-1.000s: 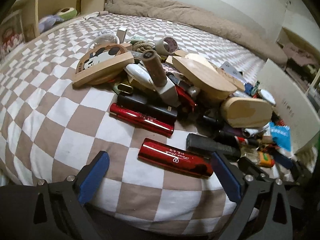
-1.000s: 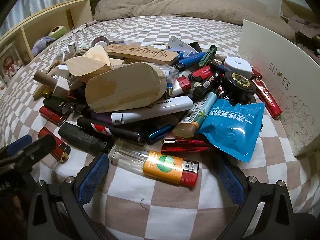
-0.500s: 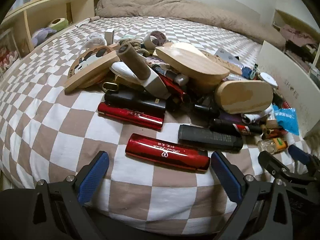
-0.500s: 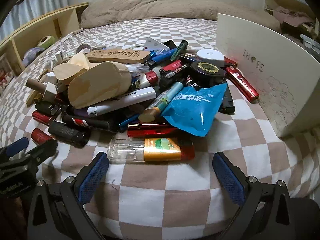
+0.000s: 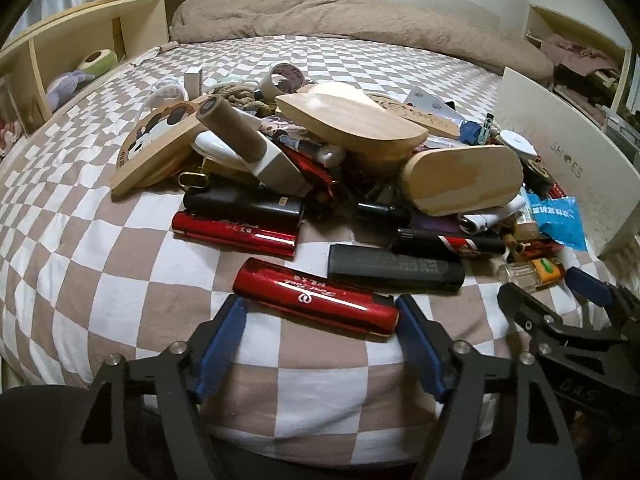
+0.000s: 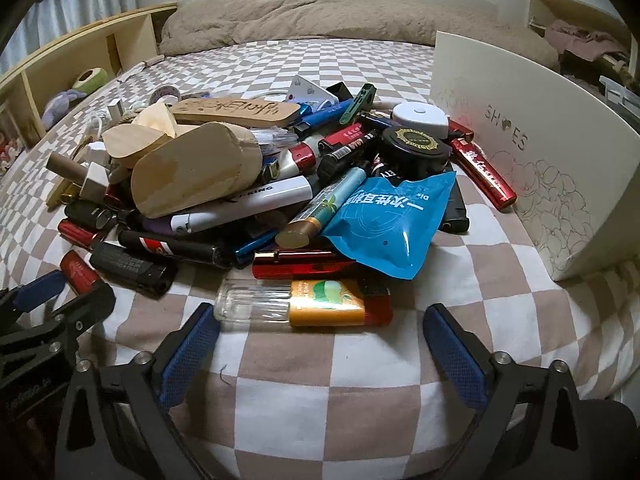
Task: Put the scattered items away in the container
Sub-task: 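Close the left tool on the red case while the right tool approaches the clear lighter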
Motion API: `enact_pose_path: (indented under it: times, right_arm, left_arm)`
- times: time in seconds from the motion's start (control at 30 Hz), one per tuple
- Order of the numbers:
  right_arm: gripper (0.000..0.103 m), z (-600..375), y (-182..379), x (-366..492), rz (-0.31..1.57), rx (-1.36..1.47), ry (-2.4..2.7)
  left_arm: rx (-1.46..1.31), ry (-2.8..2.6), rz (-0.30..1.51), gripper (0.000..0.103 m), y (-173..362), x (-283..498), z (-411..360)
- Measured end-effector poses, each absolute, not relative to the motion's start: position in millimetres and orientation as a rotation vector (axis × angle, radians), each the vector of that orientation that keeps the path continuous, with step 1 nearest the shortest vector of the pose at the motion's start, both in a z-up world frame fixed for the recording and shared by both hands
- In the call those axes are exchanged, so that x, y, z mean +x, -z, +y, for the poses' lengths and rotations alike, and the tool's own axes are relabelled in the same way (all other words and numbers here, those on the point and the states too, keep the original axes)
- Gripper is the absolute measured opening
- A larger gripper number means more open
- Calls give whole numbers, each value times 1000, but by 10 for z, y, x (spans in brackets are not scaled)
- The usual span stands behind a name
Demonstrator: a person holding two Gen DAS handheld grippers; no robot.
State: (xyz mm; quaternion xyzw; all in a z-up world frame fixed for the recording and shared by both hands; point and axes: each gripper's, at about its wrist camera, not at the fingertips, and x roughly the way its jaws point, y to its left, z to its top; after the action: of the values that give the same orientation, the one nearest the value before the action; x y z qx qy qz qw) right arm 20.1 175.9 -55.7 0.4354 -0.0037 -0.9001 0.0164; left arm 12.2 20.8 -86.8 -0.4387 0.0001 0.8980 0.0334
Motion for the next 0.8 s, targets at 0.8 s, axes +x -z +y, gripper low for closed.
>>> enact_pose_path:
  times: [0.8]
  right_arm:
    - [84, 1783, 551, 211, -50, 1348, 2757]
  left_arm:
    - [-1543, -2461, 49, 88, 764, -161, 77]
